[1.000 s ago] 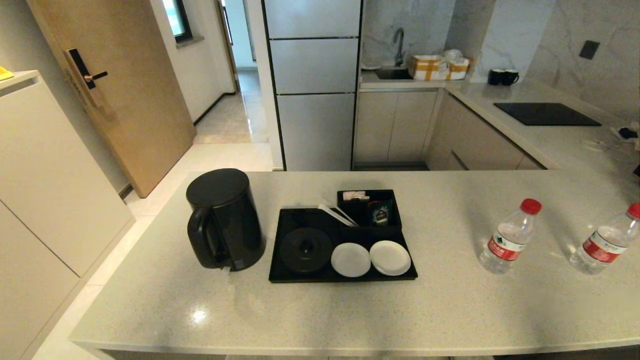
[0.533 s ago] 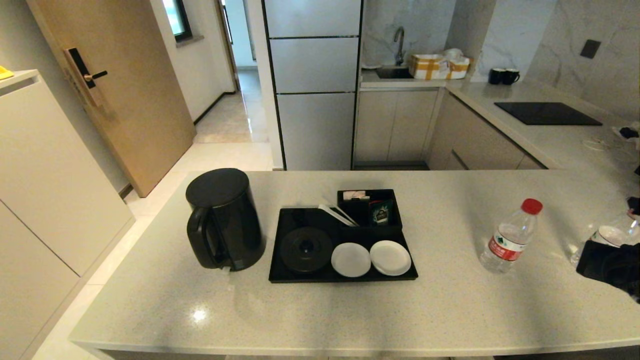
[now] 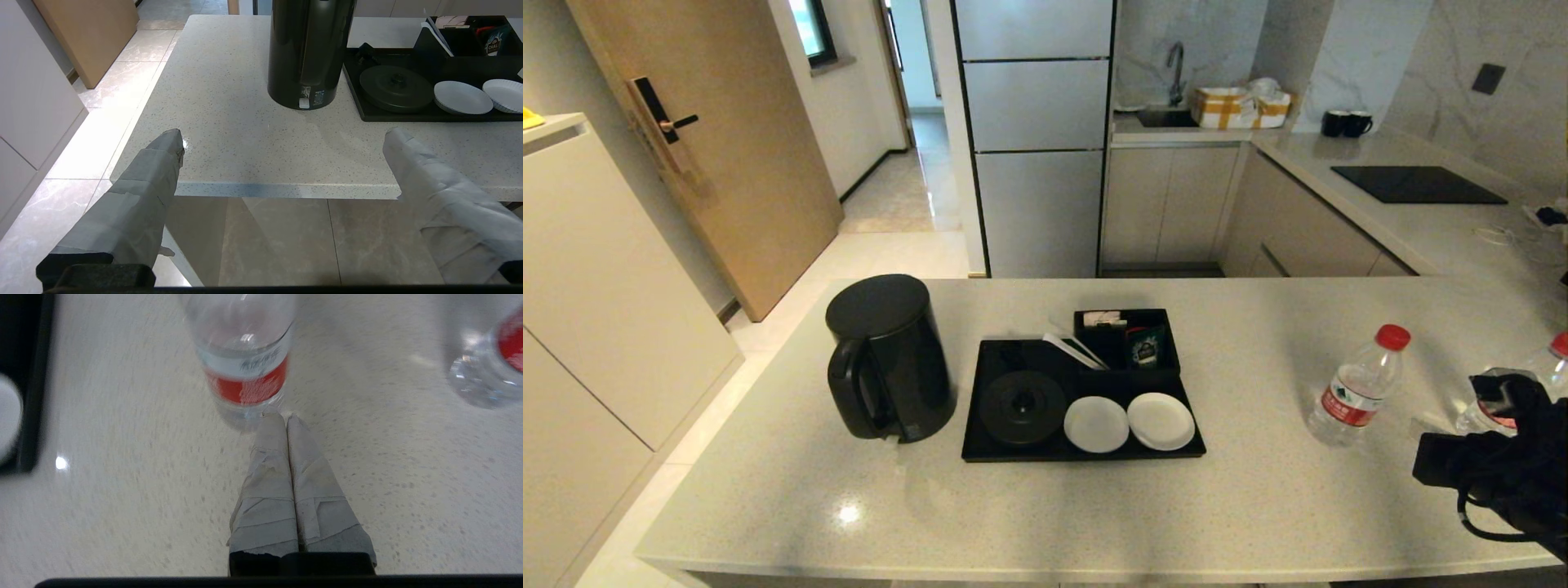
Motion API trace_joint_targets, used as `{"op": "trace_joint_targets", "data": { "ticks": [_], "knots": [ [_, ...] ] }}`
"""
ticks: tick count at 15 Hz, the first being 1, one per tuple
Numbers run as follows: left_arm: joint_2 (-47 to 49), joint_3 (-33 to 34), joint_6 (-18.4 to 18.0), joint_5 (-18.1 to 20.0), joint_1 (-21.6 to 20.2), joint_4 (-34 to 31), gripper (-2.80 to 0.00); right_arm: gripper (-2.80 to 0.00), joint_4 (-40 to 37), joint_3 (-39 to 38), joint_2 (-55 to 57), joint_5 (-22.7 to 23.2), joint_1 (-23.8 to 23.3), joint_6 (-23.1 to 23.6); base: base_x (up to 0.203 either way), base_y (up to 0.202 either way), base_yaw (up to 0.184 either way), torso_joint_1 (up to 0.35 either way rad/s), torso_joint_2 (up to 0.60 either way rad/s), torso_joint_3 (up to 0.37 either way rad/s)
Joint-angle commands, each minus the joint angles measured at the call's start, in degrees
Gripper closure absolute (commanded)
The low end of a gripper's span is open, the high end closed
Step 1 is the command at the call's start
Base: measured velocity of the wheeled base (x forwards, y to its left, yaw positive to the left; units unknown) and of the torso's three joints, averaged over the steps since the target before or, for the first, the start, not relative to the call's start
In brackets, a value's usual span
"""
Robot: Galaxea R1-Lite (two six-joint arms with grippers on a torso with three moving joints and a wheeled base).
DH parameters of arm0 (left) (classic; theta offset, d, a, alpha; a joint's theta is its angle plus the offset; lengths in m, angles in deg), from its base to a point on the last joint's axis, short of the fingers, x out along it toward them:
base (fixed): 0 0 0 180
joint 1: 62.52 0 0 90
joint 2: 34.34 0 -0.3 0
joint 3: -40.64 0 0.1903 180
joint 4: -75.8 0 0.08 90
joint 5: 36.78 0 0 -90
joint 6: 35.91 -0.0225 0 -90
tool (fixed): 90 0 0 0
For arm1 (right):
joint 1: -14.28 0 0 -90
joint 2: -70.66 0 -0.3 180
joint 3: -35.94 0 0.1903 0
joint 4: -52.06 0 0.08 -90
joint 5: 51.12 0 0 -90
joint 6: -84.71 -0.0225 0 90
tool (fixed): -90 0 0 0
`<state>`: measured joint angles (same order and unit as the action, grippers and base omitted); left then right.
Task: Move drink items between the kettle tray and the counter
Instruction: Return the bottled water to its original position
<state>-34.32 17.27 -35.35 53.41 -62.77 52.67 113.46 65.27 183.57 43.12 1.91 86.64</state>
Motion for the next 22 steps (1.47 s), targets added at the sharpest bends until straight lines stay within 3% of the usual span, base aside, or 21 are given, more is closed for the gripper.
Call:
{"op": "trace_joint_targets", "data": {
  "ticks": [1, 3, 6, 7, 15, 22],
  "knots": [
    [-0.02, 0.00, 0.06, -0.01, -0.02, 0.03, -2.80, 0.00, 2.67, -1.34, 4.16, 2.56, -0.61, 2.06, 0.000, 0.000, 0.000, 0.000, 0.00, 0.000],
    [-0.02, 0.00, 0.06, -0.01, -0.02, 0.03, -2.80, 0.00, 2.89, -0.51, 5.48, 4.82, -0.64, 5.01, 0.000, 0.000, 0.000, 0.000, 0.00, 0.000],
    [-0.02, 0.00, 0.06, -0.01, -0.02, 0.03, -2.80, 0.00, 2.89, 0.06, 5.90, 6.45, -0.37, 5.85, 0.000, 0.000, 0.000, 0.000, 0.00, 0.000],
    [-0.02, 0.00, 0.06, -0.01, -0.02, 0.03, -2.80, -2.80, 2.89, 0.22, 5.22, 7.04, -0.37, 5.69, 0.000, 0.000, 0.000, 0.000, 0.00, 0.000],
    [-0.02, 0.00, 0.06, -0.01, -0.02, 0.03, -2.80, -2.80, 2.89, 2.43, 4.37, 8.57, -0.56, 5.00, 0.000, 0.000, 0.000, 0.000, 0.00, 0.000],
    [-0.02, 0.00, 0.06, -0.01, -0.02, 0.03, -2.80, -2.80, 2.89, 13.19, 12.24, 7.11, -0.31, 3.87, 0.000, 0.000, 0.000, 0.000, 0.00, 0.000]
  ]
}}
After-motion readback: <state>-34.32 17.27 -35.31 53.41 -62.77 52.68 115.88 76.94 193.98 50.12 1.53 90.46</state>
